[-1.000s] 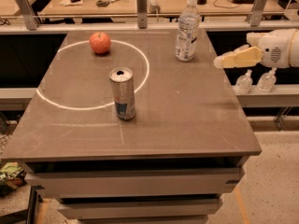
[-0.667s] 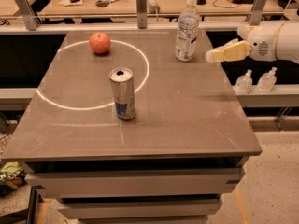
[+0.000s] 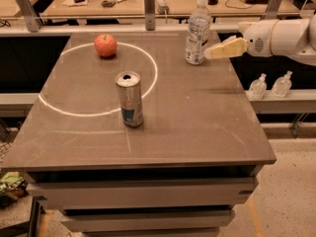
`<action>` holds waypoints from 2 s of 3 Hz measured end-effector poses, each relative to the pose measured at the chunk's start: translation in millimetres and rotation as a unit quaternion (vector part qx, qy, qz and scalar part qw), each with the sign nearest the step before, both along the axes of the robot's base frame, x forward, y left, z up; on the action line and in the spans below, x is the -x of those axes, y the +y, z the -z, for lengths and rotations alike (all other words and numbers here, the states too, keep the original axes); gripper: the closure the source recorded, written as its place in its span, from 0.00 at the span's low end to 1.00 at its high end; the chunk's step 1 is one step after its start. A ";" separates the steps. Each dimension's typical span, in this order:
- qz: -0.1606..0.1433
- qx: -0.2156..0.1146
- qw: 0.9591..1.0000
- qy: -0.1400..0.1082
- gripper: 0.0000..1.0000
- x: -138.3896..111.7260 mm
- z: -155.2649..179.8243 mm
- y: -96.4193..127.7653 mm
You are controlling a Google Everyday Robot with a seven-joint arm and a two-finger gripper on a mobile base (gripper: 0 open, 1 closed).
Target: Knock blue plastic bottle over
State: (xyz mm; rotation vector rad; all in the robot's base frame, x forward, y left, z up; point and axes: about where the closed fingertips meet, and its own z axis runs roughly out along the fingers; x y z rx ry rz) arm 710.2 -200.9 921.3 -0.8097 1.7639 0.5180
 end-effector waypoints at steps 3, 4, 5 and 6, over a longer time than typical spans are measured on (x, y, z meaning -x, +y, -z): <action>-0.031 -0.033 0.997 -0.057 0.00 -74.0 -1.4 49.4; -0.049 -0.038 0.997 -0.052 0.00 -81.0 2.7 70.7; -0.051 -0.060 0.996 -0.035 0.00 -81.9 10.5 80.0; -0.047 -0.075 0.996 -0.017 0.00 -76.1 20.5 79.1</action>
Offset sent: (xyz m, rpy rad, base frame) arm 0.0819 0.0427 0.0064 0.1053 -0.1670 0.0448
